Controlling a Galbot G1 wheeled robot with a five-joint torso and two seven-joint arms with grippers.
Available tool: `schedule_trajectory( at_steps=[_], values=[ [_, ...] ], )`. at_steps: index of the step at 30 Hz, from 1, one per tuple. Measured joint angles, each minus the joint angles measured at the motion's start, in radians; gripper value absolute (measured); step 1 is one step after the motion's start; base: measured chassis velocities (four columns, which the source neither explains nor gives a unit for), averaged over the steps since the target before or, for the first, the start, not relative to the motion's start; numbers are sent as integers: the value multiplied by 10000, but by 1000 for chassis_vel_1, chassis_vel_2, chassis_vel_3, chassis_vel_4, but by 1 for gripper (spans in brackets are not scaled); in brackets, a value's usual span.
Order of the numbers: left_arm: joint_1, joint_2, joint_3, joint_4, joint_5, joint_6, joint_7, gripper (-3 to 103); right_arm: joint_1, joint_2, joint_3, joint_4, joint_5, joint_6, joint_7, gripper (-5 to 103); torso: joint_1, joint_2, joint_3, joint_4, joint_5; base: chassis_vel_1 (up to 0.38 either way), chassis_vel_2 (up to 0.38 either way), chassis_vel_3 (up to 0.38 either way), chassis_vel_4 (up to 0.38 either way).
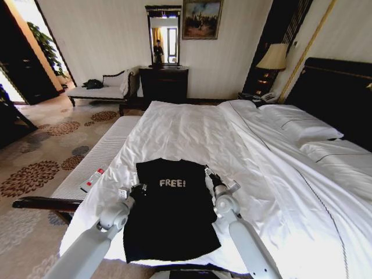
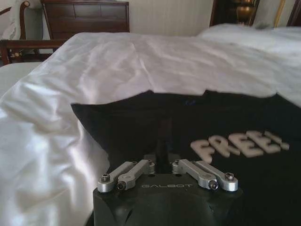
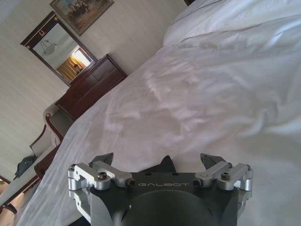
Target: Fold the clothes on the bed.
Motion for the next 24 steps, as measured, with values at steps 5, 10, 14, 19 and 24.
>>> schedule_trajectory(
  at_steps=[5, 10, 14, 19, 24],
  values=[
    [278, 287, -194, -167, 90, 16, -146, 33, 18, -22, 5, 22, 18, 1, -1, 100, 0, 0, 0, 1, 1, 0, 0, 0, 0],
    [418, 172, -822, -442, -178, 67, -296, 49, 44, -30, -15, 26, 24, 3, -5, 100, 0, 0, 0, 0, 0, 0, 0, 0, 0],
    [626, -6, -1384, -939, -740, 202, -437, 60, 193, -132, -75, -68, 76, -1, -15, 100, 0, 0, 0, 1, 1, 0, 0, 0, 0],
    [291, -530, -2271, -1845, -2490, 566, -809, 82, 791, -531, -210, -829, 312, -819, 455, 100, -1, 1, 0, -4, 0, 0, 0, 0, 0],
    [-400, -1103, -3333, -2185, -4463, 901, -1760, 97, 1745, -859, -928, -2149, 771, -1108, 401, 100, 0, 0, 1, 0, 3, 0, 0, 0, 0]
  ],
)
